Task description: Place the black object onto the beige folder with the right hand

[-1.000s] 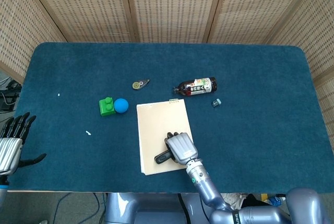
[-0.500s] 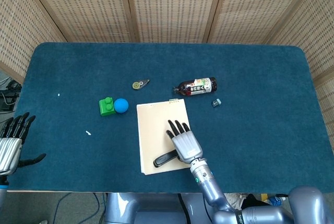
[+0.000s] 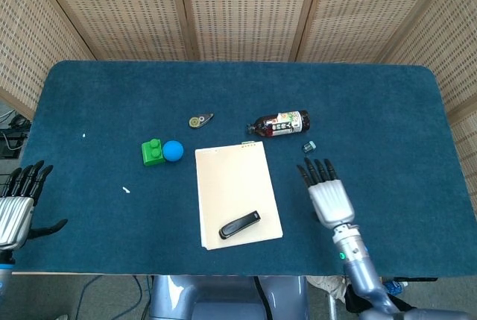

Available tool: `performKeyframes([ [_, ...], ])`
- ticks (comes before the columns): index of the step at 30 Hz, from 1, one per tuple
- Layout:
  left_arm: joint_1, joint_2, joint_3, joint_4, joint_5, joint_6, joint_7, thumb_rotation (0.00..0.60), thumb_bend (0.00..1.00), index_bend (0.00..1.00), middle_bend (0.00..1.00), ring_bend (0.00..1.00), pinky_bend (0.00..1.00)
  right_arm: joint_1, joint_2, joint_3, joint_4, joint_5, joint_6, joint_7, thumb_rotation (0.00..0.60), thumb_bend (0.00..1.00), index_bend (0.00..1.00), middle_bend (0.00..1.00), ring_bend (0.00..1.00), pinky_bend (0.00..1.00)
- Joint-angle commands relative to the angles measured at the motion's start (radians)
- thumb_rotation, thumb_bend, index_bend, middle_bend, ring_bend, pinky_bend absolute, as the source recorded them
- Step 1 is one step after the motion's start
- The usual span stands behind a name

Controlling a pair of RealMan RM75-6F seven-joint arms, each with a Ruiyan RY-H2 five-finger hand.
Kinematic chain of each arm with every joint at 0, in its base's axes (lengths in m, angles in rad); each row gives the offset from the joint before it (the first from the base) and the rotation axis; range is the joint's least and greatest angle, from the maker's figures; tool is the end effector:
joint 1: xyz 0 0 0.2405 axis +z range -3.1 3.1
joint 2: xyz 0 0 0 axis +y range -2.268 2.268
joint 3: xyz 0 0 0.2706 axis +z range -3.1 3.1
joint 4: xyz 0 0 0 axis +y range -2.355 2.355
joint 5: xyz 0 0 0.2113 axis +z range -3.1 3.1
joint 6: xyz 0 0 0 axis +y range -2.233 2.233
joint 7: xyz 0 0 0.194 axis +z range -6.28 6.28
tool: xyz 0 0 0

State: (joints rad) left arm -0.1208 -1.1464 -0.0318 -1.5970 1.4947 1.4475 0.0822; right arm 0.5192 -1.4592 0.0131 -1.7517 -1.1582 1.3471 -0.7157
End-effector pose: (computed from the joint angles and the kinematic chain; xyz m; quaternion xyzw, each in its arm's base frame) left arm -0.3221 0.2399 0.1465 -0.6236 -0.3726 -0.3620 0.5842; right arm -0.1960 -0.3156 0.0139 0.7241 -0.3066 0.3098 0.5345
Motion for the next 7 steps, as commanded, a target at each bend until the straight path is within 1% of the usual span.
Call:
performKeyframes([
  [1,0.001,-0.003,0.001,0.0,0.003,0.003,0.004,0.6,0.12,0.0,0.0,0.0,0.0,-0.116,0.11,-0.086,0.06,-0.143,0.085,0.207,0.6,0.2,0.0,0.0,0.0,0.0],
  [5,0.001,-0.009,0.002,0.003,0.01,0.008,0.008,0.6,0.12,0.0,0.0,0.0,0.0,-0.172,0.145,-0.109,0.11,-0.194,0.136,0.304,0.6,0.2,0.0,0.0,0.0,0.0],
  [6,0.0,-0.012,0.004,0.005,0.014,0.008,0.013,0.6,0.12,0.0,0.0,0.0,0.0,-0.212,0.165,-0.117,0.131,-0.2,0.174,0.368,0.6,0.2,0.0,0.0,0.0,0.0],
  [7,0.0,-0.014,0.005,0.006,0.015,0.008,0.014,0.6,0.12,0.0,0.0,0.0,0.0,-0.229,0.172,-0.122,0.149,-0.215,0.19,0.405,0.6,0.2,0.0,0.0,0.0,0.0],
])
